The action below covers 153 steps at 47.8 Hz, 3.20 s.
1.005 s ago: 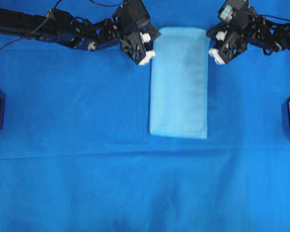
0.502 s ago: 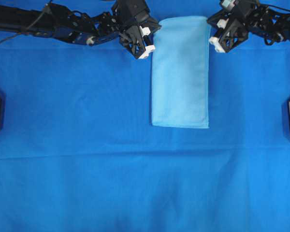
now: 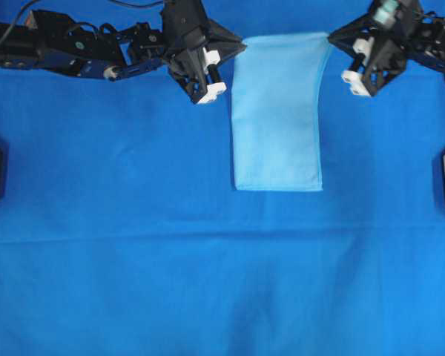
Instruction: Fold a vertical towel.
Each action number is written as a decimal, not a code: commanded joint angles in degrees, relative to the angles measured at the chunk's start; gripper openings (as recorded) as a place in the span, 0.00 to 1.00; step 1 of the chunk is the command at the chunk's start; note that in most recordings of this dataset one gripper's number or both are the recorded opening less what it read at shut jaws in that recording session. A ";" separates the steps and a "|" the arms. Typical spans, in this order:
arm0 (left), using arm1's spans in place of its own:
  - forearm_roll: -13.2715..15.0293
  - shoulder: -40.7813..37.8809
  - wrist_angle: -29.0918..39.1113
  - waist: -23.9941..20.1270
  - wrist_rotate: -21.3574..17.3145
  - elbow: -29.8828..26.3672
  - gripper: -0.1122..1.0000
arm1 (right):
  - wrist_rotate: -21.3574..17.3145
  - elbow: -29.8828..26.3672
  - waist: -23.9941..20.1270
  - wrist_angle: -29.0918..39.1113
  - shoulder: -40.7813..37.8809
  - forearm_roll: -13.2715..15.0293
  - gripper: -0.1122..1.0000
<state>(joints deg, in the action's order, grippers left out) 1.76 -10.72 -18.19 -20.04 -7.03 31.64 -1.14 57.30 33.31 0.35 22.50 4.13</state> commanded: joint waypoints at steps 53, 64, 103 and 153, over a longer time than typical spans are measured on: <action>-0.09 -6.24 -0.62 18.11 1.49 1.85 0.13 | -12.74 3.96 -25.49 0.97 -8.61 -1.41 0.12; -0.09 -6.24 -1.32 18.11 1.49 1.85 0.14 | -12.74 3.87 -26.63 0.00 -8.61 -1.76 0.12; -0.09 10.02 7.03 23.20 0.44 6.59 0.67 | -13.54 3.52 -36.12 5.19 4.48 -1.49 0.57; -0.09 66.18 17.49 19.42 1.67 30.67 0.65 | -13.45 4.92 -30.85 22.50 49.92 8.09 0.56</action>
<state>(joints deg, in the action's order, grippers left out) 1.76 51.59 -1.05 0.26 -5.54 60.38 -14.33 61.61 1.49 23.12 70.93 11.95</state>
